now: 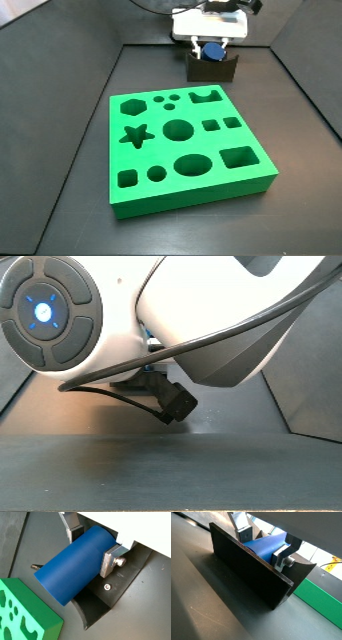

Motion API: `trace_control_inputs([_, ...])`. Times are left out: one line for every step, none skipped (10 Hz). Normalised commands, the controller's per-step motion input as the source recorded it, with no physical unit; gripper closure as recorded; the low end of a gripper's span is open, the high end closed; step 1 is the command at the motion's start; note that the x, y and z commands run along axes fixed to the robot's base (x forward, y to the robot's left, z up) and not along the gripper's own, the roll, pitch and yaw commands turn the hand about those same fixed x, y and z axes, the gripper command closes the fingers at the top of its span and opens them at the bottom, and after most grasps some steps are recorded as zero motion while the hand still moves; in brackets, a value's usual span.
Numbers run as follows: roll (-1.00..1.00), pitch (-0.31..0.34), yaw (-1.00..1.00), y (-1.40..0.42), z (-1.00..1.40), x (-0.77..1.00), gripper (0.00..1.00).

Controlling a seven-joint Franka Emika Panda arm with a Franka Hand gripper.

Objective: Pick up the oval object. Move up. Place the oval object on the fixture. Regrasp the oval object. Move to above the board. Insert the oval object.
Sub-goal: Place the oval object on the fixture, then regrasp the oval object.

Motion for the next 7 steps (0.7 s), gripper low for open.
trace_control_inputs([-0.07,0.003,-0.08,0.04,-0.5,0.07,1.0])
trace_control_inputs([0.0,0.0,0.0,-0.5,-0.17,0.0,1.0])
trace_control_inputs([0.0,0.0,0.0,0.0,0.0,0.0,0.0])
trace_control_inputs([0.02,-0.034,0.05,0.0,1.0,0.0,0.0])
trace_control_inputs([0.02,-0.028,0.06,0.0,1.0,-0.01,0.0])
trace_control_inputs([0.02,-0.027,0.06,-0.01,1.0,-0.02,0.0])
trace_control_inputs([0.02,-0.031,0.06,-0.01,1.0,-0.04,0.0])
